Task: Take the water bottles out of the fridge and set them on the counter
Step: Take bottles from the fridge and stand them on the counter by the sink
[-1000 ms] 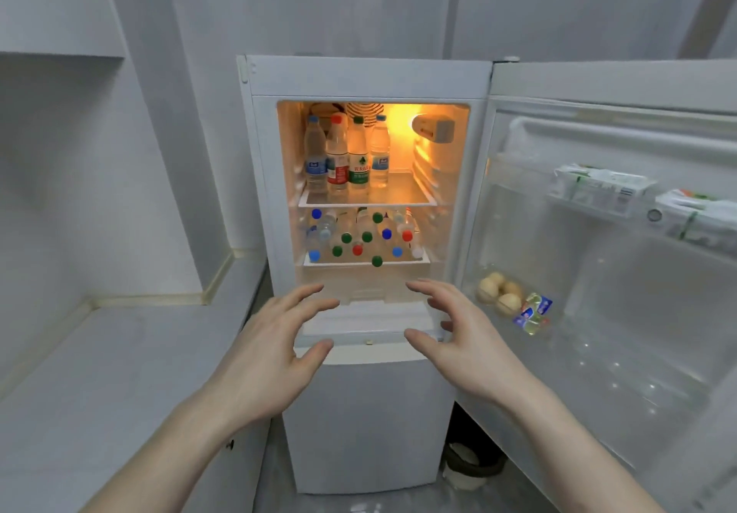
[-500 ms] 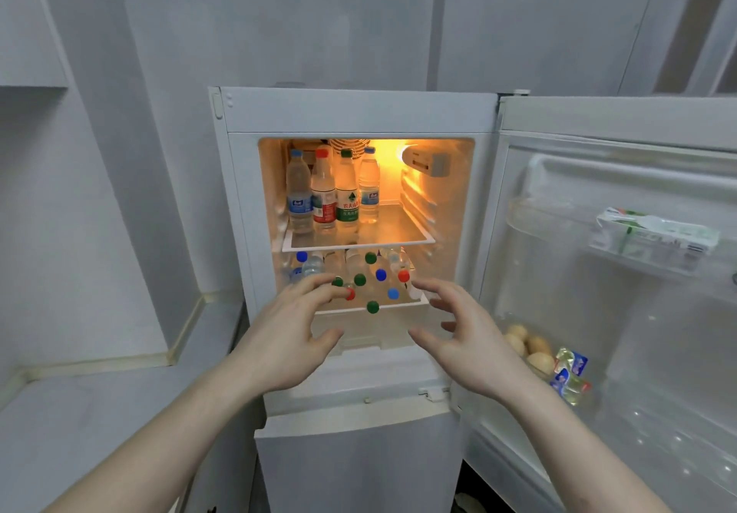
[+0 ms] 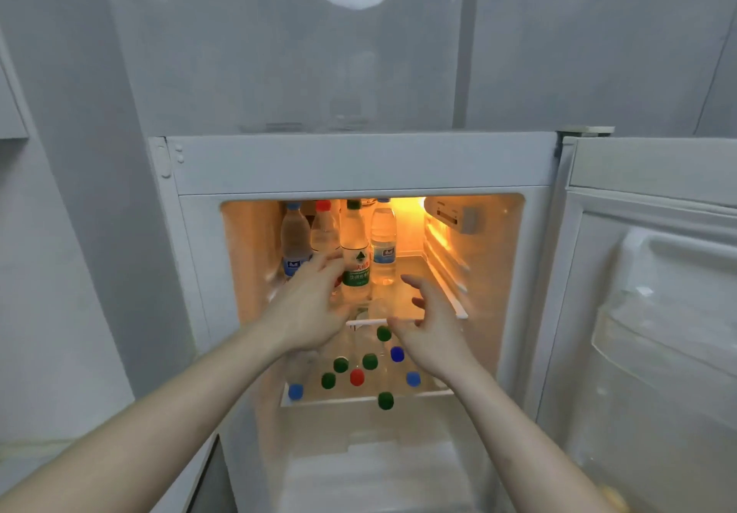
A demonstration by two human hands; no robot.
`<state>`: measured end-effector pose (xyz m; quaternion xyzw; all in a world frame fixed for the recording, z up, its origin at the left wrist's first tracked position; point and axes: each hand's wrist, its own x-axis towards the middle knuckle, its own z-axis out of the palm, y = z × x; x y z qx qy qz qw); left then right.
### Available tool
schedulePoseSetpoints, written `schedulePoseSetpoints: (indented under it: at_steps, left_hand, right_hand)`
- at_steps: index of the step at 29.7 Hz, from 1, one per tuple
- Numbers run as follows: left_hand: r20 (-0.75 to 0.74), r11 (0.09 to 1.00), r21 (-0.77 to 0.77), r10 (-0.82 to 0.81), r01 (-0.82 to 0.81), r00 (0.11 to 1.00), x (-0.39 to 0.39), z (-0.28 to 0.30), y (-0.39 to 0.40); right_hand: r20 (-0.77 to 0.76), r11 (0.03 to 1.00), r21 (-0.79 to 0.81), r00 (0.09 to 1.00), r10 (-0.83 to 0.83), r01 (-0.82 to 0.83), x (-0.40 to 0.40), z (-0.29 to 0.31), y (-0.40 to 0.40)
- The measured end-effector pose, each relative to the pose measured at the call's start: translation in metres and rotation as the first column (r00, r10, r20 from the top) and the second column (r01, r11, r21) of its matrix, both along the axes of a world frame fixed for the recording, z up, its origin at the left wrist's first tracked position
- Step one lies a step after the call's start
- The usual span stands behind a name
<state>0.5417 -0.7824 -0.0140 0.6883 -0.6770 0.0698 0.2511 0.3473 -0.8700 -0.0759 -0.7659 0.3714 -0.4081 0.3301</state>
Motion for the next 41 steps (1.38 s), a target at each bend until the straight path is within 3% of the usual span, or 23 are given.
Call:
schedulePoseSetpoints:
  at_steps: [11,19,25,32,38,41]
  left_hand:
    - [0.231,0.971,0.046,0.219,-0.236,0.948,0.033,0.03,-0.136]
    - [0.1,0.969,0.069,0.23,-0.238,0.968,0.043,0.041,-0.173]
    - [0.087,0.965,-0.029,0.262,-0.26,0.961,0.042,0.036,-0.174]
    - [0.005,0.948,-0.236,0.222,-0.214,0.975,0.035,0.017,-0.165]
    - [-0.135,0.95,-0.279,0.104,-0.139,0.985,0.02,0.003,-0.164]
    - [-0.157,0.949,-0.276,0.11,-0.151,0.981,0.018,-0.002,-0.163]
  right_hand:
    - [0.062,0.998,0.046,0.997,-0.039,0.036,0.052,-0.005,-0.087]
    - [0.088,0.993,0.045,0.99,-0.113,0.109,0.07,0.011,-0.124]
    - [0.055,0.976,0.156,0.985,-0.162,0.152,0.099,0.008,-0.169]
    - [0.1,0.975,0.219,0.993,-0.06,0.037,0.126,0.002,-0.206]
    - [-0.031,0.978,0.168,0.993,-0.117,0.121,0.134,-0.015,-0.213]
    - [0.005,0.987,0.129,0.996,-0.092,0.091,0.132,-0.022,-0.207]
